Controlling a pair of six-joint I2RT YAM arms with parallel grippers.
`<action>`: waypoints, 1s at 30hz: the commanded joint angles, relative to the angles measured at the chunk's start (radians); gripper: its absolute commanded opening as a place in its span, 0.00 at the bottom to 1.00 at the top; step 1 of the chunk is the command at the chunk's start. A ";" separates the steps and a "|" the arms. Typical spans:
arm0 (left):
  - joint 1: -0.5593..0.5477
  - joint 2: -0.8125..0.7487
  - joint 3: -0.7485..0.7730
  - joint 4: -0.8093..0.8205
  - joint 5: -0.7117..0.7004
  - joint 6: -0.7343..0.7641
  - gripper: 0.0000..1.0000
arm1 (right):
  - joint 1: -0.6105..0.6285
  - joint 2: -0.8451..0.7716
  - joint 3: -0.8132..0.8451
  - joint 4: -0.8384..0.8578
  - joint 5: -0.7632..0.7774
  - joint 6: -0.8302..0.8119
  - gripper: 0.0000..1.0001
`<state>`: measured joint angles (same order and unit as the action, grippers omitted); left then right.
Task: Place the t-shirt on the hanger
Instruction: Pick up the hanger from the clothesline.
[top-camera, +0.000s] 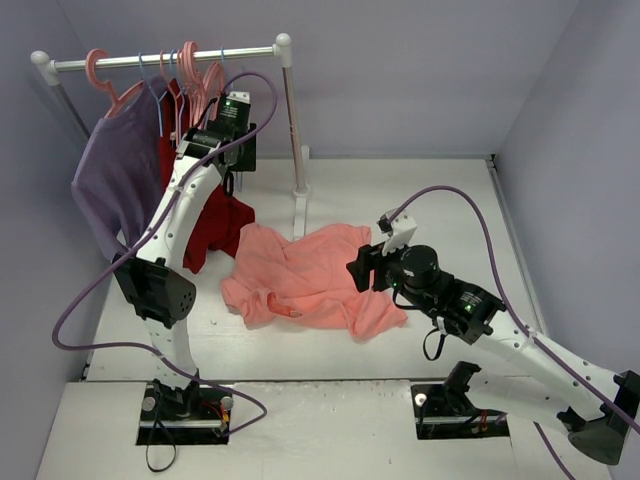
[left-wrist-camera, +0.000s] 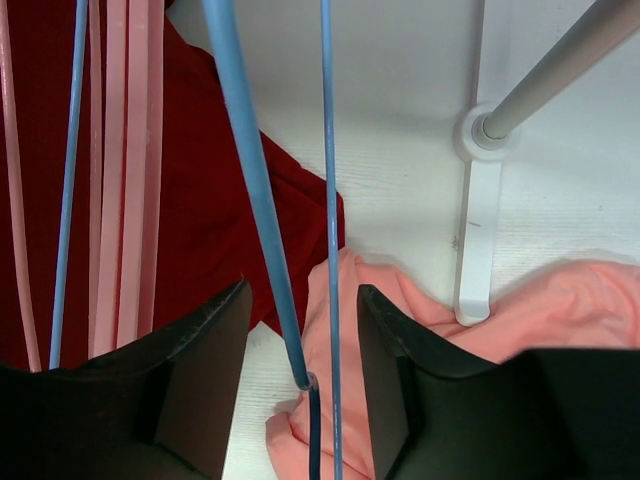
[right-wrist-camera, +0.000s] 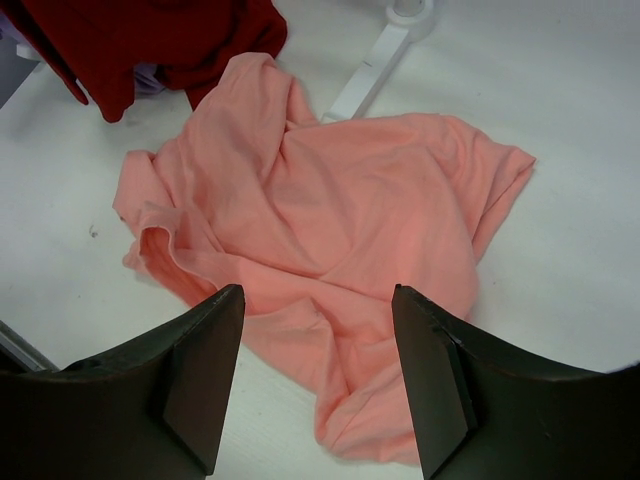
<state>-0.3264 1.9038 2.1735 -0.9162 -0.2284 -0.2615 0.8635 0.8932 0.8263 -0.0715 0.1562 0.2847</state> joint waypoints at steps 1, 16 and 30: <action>0.000 -0.027 0.049 0.022 0.004 0.009 0.38 | -0.004 -0.022 0.002 0.057 0.001 0.007 0.58; 0.012 -0.026 0.046 0.023 0.052 -0.015 0.02 | -0.004 -0.031 -0.001 0.056 0.003 0.013 0.58; 0.013 -0.153 0.124 0.025 0.119 0.030 0.00 | -0.004 -0.011 0.040 0.056 0.016 -0.018 0.58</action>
<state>-0.3183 1.8787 2.2368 -0.9246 -0.1328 -0.2594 0.8635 0.8787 0.8253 -0.0715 0.1561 0.2835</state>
